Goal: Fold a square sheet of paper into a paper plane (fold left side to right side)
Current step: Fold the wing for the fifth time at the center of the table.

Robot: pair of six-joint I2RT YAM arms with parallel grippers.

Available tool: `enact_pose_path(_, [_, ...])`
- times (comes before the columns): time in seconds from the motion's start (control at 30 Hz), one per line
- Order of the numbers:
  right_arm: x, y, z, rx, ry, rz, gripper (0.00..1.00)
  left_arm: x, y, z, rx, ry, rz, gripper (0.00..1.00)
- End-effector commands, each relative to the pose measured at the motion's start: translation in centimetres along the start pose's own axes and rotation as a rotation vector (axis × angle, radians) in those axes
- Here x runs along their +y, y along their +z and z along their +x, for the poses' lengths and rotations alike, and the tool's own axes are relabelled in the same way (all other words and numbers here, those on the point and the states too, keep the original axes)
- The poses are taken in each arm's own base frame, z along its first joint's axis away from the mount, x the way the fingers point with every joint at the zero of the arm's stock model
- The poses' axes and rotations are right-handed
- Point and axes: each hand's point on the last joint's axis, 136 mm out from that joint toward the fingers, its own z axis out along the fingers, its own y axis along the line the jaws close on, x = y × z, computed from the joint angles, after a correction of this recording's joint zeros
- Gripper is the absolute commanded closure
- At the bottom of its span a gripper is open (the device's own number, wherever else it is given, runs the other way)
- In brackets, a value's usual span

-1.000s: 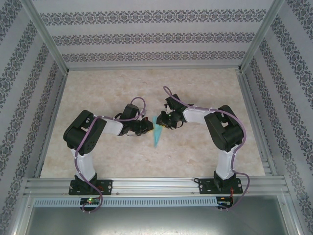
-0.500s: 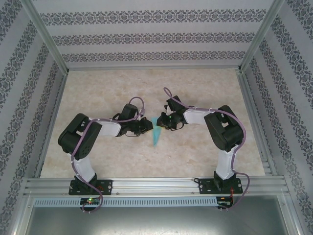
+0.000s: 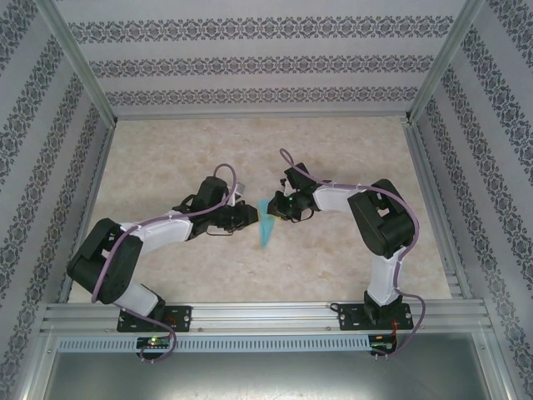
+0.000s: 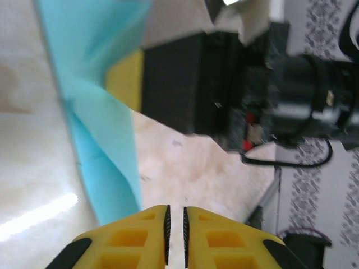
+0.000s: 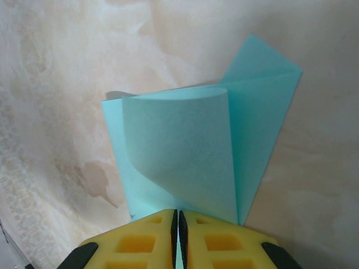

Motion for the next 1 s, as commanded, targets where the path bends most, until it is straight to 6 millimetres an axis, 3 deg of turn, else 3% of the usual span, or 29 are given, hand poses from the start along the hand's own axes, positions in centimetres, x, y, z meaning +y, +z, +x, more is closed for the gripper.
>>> enact_pose_path(0.0, [-5.3,1.1,2.0,0.054,0.072,0.163,0.86,-2.1,1.1,2.3,0.126,-0.043,0.051,0.87])
enact_pose_path(0.13, [-5.3,1.1,2.1,0.056,0.069,0.164,0.87,-2.0,3.3,3.6,0.177,-0.060,0.055,0.88])
enact_pose_path(0.3, [-5.2,1.1,2.1,0.059,0.066,0.166,0.87,-1.5,4.8,3.6,0.178,-0.058,0.045,0.89])
enact_pose_path(0.6, [-5.1,0.9,2.0,0.055,0.055,0.174,0.86,2.6,5.2,4.8,0.186,-0.089,-0.083,0.90])
enact_pose_path(0.97, [-5.3,0.8,2.0,0.061,0.050,0.192,0.86,4.5,5.3,5.4,0.185,-0.107,-0.138,0.90])
